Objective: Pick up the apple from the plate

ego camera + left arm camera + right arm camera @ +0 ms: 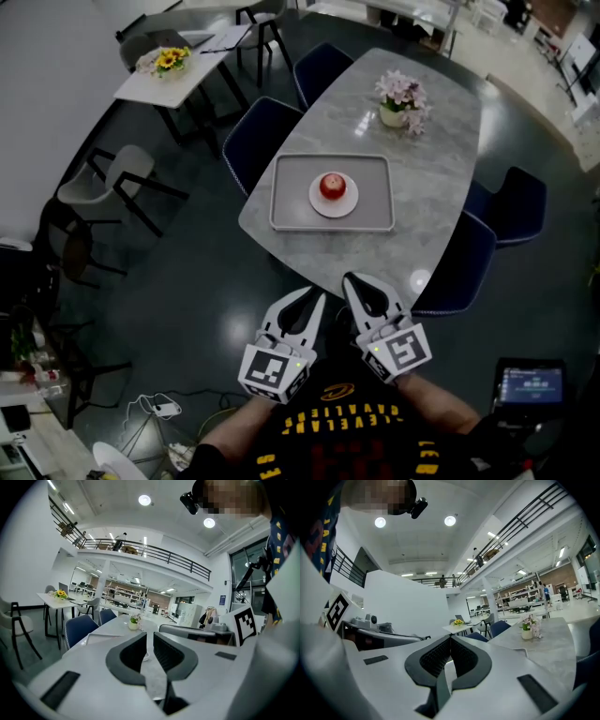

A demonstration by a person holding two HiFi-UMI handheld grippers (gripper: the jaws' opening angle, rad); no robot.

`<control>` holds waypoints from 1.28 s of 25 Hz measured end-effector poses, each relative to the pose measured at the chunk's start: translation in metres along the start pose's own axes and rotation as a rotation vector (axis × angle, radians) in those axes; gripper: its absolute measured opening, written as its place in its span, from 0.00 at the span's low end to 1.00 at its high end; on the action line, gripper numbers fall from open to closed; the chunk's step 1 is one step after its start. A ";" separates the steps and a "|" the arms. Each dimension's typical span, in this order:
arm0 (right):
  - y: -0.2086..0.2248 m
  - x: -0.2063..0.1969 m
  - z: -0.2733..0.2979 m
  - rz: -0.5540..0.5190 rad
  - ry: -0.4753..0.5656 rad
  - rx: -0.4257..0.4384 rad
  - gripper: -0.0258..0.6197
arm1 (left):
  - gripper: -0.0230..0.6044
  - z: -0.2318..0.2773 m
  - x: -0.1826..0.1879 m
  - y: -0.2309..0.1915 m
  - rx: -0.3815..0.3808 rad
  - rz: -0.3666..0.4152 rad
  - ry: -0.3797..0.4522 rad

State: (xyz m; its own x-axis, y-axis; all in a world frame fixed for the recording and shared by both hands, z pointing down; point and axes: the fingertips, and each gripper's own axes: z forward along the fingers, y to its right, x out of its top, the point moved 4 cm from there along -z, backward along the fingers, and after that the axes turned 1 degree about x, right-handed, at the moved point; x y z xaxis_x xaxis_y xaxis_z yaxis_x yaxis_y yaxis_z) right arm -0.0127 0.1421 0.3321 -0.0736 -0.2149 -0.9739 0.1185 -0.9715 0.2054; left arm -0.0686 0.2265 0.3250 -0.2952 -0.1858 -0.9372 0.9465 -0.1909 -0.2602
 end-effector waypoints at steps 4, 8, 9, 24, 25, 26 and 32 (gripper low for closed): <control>0.022 0.008 0.012 0.012 -0.002 0.026 0.05 | 0.11 0.023 0.009 -0.001 0.017 0.008 0.015; 0.044 0.014 0.019 0.024 0.002 0.047 0.05 | 0.11 0.047 0.015 0.001 0.029 0.016 0.010; 0.049 0.016 0.021 0.027 0.001 0.051 0.05 | 0.11 0.052 0.017 0.002 0.035 0.016 0.006; 0.099 0.014 0.050 0.045 -0.027 0.014 0.05 | 0.11 0.101 0.024 -0.012 0.000 -0.007 -0.033; 0.103 0.014 0.052 0.049 -0.030 -0.001 0.05 | 0.11 0.105 0.025 -0.015 -0.007 -0.007 -0.034; 0.107 0.014 0.054 0.055 -0.034 -0.017 0.05 | 0.11 0.109 0.027 -0.019 -0.014 -0.004 -0.034; 0.136 0.016 0.067 0.064 -0.040 -0.125 0.05 | 0.11 0.140 0.035 -0.039 -0.076 -0.010 -0.046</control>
State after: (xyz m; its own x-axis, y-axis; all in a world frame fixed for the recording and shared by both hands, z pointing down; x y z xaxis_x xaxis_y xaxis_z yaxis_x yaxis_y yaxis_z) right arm -0.0639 0.0002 0.3507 -0.1011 -0.2822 -0.9540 0.2461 -0.9362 0.2508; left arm -0.1345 0.0926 0.3351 -0.3083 -0.2288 -0.9234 0.9502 -0.1199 -0.2876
